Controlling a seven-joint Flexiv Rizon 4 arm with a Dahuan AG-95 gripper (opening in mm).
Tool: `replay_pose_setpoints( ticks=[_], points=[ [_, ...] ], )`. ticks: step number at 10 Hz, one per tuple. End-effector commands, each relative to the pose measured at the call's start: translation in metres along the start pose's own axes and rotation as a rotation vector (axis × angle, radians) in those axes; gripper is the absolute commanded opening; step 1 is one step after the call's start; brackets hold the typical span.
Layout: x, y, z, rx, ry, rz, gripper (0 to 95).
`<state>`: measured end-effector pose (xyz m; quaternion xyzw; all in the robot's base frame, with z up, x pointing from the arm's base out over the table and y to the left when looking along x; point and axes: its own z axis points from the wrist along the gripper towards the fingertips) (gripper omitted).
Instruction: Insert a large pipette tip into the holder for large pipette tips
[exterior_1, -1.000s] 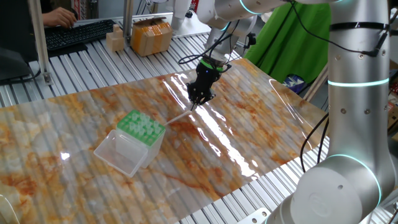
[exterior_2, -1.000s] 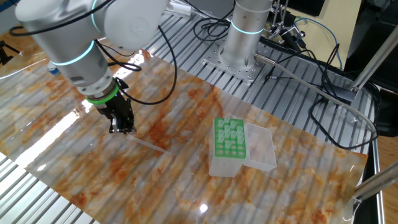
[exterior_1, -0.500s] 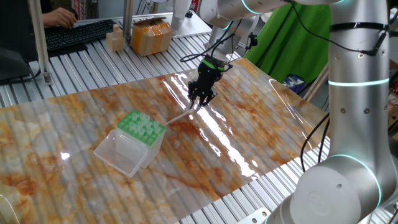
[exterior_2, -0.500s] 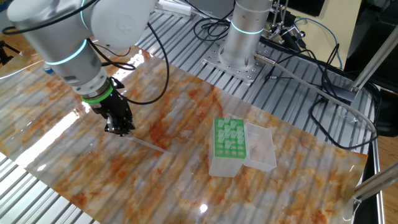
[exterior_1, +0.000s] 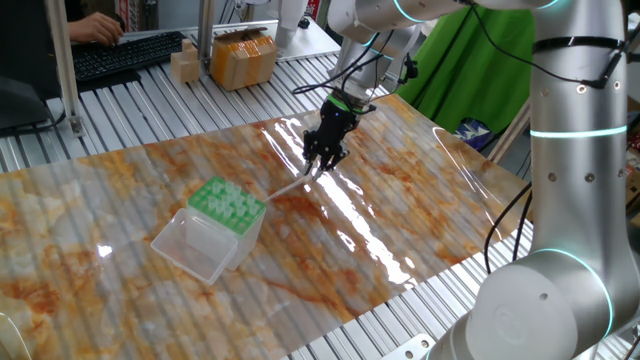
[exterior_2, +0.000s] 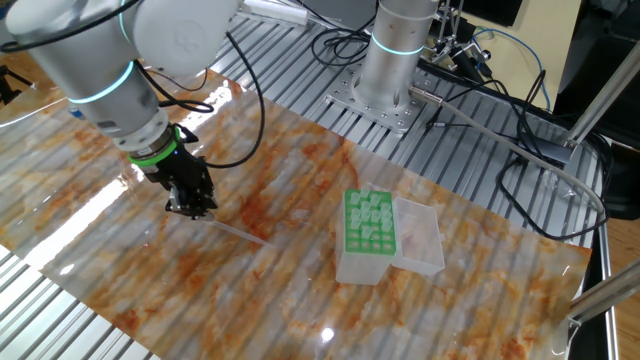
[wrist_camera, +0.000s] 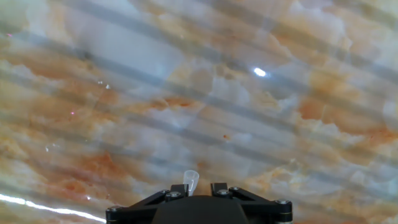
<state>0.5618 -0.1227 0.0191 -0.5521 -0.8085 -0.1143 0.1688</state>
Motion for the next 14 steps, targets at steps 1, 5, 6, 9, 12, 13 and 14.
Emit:
replay_pose_setpoints(
  ticks=[1, 5, 6, 9, 12, 13, 14],
  points=[
    [0.000, 0.001, 0.000, -0.005, 0.008, 0.008, 19.0],
    [-0.002, 0.004, 0.002, -0.010, 0.023, 0.019, 19.0],
    [-0.002, 0.005, 0.002, -0.013, 0.030, 0.023, 19.0],
    [-0.004, 0.010, 0.001, -0.021, 0.050, 0.028, 19.0],
    [-0.005, 0.012, 0.004, -0.022, 0.056, 0.028, 19.0],
    [-0.005, 0.012, 0.004, -0.023, 0.062, 0.030, 19.0],
    [-0.005, 0.012, 0.005, -0.024, 0.070, 0.034, 19.0]
  ],
)
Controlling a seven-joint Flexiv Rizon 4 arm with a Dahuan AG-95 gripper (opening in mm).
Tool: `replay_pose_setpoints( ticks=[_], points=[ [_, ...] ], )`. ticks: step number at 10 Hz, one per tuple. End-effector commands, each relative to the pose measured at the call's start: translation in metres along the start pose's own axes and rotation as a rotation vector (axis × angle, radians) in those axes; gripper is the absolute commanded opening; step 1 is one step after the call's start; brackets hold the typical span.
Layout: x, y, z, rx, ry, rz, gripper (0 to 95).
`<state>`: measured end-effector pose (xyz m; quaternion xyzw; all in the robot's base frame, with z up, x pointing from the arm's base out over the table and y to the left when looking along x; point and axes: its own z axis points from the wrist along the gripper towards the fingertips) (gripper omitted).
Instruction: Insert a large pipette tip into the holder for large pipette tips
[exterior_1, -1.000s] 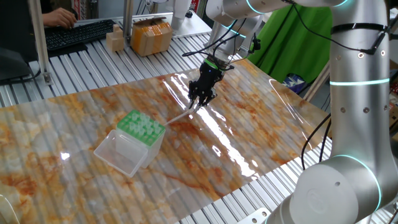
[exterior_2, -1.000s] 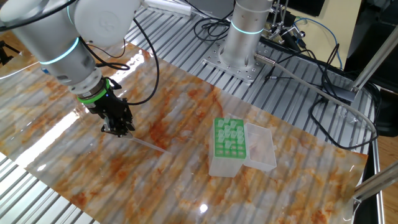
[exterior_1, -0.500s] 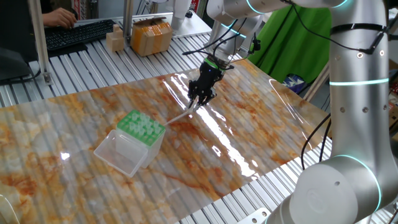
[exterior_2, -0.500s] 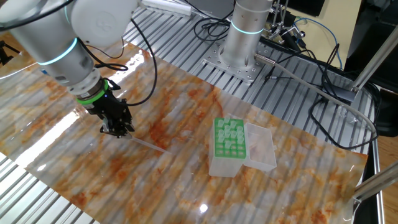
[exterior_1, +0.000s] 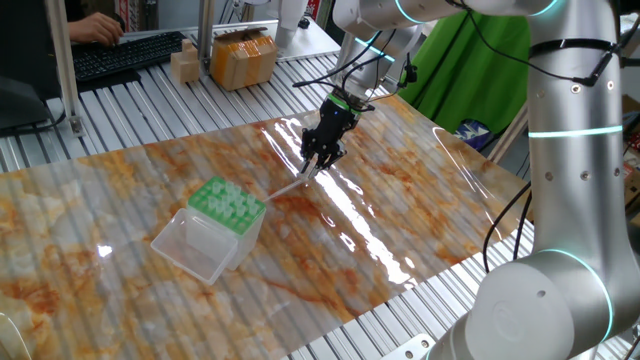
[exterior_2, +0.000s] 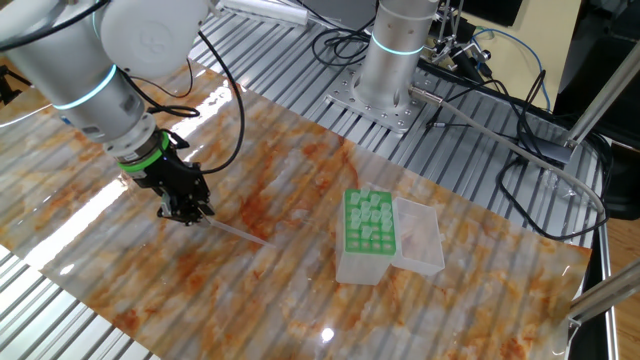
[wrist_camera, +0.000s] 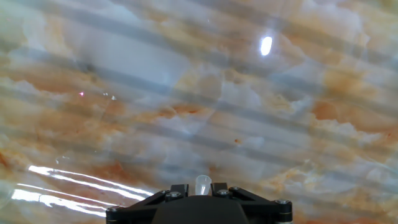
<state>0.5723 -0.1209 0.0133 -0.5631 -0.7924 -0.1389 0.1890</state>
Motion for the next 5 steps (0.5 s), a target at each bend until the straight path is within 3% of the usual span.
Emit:
replay_pose_setpoints(
  ticks=[1, 5],
  points=[
    [-0.0013, 0.0020, 0.0006, 0.001, 0.010, 0.004, 19.0],
    [-0.0017, 0.0025, 0.0019, 0.005, 0.019, 0.012, 19.0]
  ],
)
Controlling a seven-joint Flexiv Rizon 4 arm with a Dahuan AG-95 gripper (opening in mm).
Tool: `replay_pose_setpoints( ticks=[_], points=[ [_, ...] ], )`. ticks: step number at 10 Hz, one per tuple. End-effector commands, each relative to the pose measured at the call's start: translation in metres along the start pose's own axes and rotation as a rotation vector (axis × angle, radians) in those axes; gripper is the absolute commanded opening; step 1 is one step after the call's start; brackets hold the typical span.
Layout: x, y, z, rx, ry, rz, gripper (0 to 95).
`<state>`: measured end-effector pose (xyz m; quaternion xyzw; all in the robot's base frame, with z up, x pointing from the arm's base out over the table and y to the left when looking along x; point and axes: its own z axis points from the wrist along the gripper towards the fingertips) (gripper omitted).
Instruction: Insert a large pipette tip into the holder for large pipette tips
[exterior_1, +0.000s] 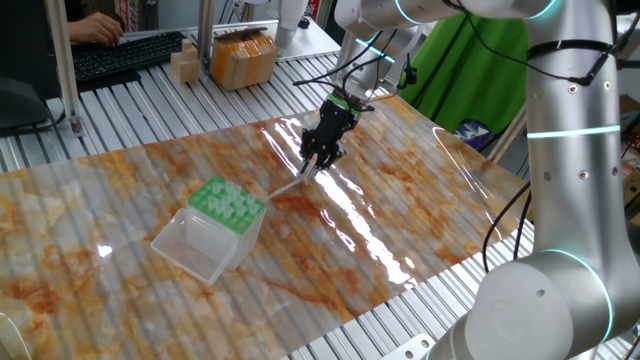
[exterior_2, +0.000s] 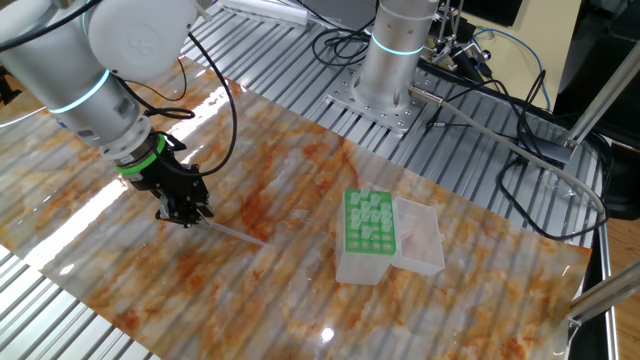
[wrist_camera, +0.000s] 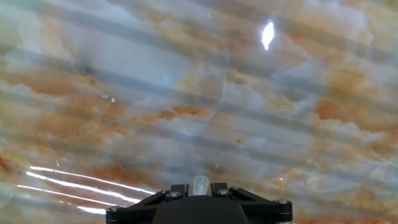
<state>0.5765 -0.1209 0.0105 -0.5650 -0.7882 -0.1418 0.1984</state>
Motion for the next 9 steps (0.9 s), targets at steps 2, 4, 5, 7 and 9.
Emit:
replay_pose_setpoints(
  ticks=[2, 4, 5, 7, 9],
  points=[
    [0.0010, -0.0017, 0.0003, 0.003, 0.009, 0.009, 19.0],
    [0.0010, -0.0019, 0.0004, 0.006, 0.013, 0.007, 19.0],
    [0.0010, -0.0019, 0.0005, 0.009, 0.014, 0.006, 19.0],
    [0.0008, -0.0017, 0.0010, 0.011, 0.014, 0.001, 19.0],
    [0.0006, -0.0014, 0.0016, 0.016, 0.017, -0.002, 19.0]
  ],
)
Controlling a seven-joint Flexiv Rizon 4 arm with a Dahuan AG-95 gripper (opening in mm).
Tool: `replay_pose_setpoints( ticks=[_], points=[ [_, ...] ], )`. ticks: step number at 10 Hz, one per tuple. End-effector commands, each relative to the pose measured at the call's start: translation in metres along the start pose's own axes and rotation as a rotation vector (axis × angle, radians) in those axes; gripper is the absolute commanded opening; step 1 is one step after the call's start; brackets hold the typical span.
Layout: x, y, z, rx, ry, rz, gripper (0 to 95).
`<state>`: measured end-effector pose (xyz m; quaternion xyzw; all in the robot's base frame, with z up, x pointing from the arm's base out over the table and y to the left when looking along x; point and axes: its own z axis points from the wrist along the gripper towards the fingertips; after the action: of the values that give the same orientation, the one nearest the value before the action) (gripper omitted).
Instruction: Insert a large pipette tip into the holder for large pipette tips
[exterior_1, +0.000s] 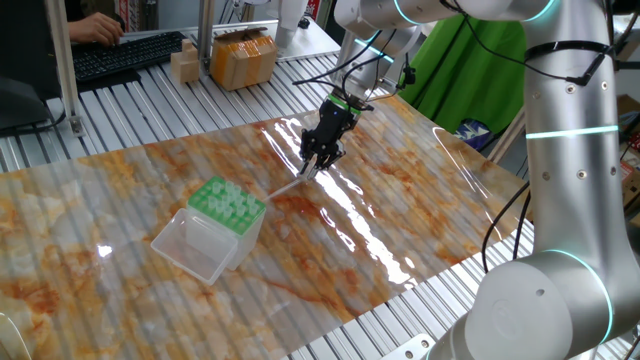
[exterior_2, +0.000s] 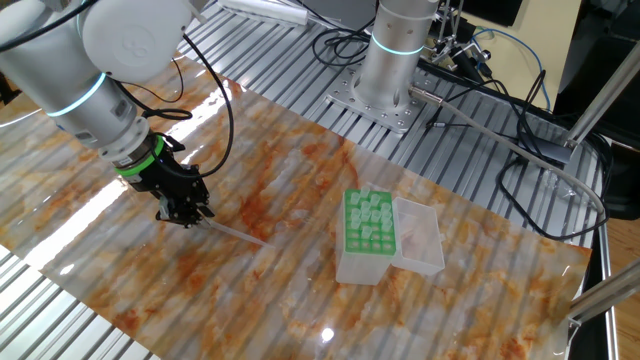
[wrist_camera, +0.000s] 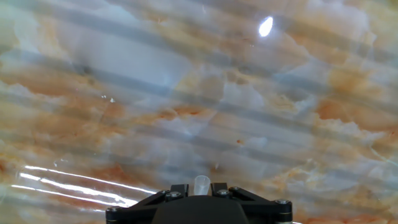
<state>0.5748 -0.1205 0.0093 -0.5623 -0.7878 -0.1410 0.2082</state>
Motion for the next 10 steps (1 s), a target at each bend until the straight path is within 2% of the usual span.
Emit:
replay_pose_setpoints(
  ticks=[1, 2, 3, 10],
  points=[
    [0.0003, 0.0001, 0.0002, 0.004, 0.002, -0.002, 19.0],
    [0.0002, 0.0002, 0.0005, 0.007, 0.005, -0.003, 19.0],
    [0.0000, 0.0004, 0.0008, 0.010, 0.007, -0.004, 38.0],
    [-0.0007, 0.0003, 0.0015, 0.034, 0.033, -0.014, 38.0]
  ],
)
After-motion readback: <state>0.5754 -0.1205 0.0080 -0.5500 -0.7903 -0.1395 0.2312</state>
